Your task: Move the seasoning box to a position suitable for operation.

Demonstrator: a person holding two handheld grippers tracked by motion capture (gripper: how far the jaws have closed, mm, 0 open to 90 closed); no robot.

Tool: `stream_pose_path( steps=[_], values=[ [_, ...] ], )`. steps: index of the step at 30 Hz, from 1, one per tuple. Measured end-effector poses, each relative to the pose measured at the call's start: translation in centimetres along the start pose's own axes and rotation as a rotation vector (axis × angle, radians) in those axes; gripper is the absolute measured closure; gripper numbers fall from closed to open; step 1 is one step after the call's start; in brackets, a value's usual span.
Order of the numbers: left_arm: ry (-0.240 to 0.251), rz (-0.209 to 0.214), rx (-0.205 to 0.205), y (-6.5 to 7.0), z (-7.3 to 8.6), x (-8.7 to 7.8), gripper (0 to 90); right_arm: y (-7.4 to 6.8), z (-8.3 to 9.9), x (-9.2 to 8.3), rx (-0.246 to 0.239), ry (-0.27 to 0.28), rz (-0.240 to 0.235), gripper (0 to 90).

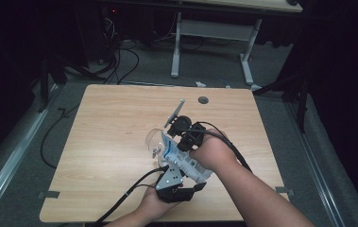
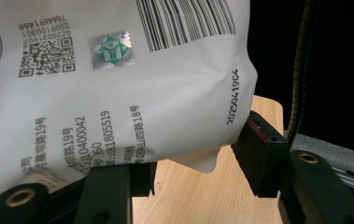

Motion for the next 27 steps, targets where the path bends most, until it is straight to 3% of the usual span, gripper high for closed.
stream_pose_path(
  steps=[27],
  values=[
    [-0.042,-0.004,0.023,0.5,1.5,0.0,51.1,-0.2,1.1,-0.2,0.006,0.0,-0.012,90.0]
  ],
)
Point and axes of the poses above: each handheld gripper's, and its own axes: x roughly forward along the jaws, z roughly out of its underside, y roughly to its right, the point moved 5 cm from there along x, roughly forward along the jaws, and after that the axes turned 14 degrees about z, right-handed, at the moved point
